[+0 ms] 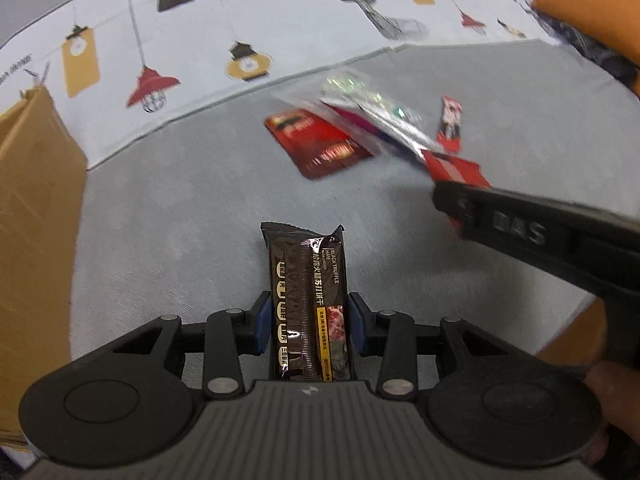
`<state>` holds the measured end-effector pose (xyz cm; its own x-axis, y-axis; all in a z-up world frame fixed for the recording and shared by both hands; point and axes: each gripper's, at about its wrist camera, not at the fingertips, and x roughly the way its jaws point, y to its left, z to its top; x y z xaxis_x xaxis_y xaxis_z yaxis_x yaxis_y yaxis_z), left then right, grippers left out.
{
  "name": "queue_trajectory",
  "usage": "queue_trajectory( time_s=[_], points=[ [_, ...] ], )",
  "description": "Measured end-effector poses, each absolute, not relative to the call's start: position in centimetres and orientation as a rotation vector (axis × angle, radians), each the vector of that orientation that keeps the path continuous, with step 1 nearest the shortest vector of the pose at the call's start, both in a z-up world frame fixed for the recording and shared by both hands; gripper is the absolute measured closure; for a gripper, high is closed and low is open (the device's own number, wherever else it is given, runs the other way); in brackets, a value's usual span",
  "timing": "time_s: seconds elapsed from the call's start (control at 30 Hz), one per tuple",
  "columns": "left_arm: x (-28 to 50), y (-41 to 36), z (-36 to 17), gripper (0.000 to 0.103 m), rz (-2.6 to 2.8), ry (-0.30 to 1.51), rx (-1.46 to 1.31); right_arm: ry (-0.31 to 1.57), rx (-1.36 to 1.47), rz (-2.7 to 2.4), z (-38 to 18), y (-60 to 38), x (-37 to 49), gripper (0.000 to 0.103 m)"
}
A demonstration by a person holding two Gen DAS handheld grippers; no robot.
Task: Organize snacks
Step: 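Carry both snacks into the box and open both tools to release them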
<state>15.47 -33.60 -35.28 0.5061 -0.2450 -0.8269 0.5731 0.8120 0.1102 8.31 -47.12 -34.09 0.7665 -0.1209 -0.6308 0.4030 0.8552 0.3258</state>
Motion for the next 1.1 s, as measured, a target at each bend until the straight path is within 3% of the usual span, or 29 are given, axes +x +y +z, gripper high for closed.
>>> queue_trajectory(
  time_s=[0.2, 0.43, 1.1],
  points=[
    [17.7, -31.1, -32.9, 0.06, -0.477, 0.945, 0.267, 0.569, 0.437, -0.191, -30.2, -45.3, 8.0, 0.061],
    [19.5, -27.5, -28.0, 0.06, -0.434, 0.854, 0.207, 0.52, 0.352, -0.121, -26.9, -42.5, 9.3, 0.061],
    [23.1, -13.9, -22.1, 0.06, -0.213, 0.781, 0.012, 0.411, 0.244, 0.154, -23.5, -30.6, 16.4, 0.061]
  ],
)
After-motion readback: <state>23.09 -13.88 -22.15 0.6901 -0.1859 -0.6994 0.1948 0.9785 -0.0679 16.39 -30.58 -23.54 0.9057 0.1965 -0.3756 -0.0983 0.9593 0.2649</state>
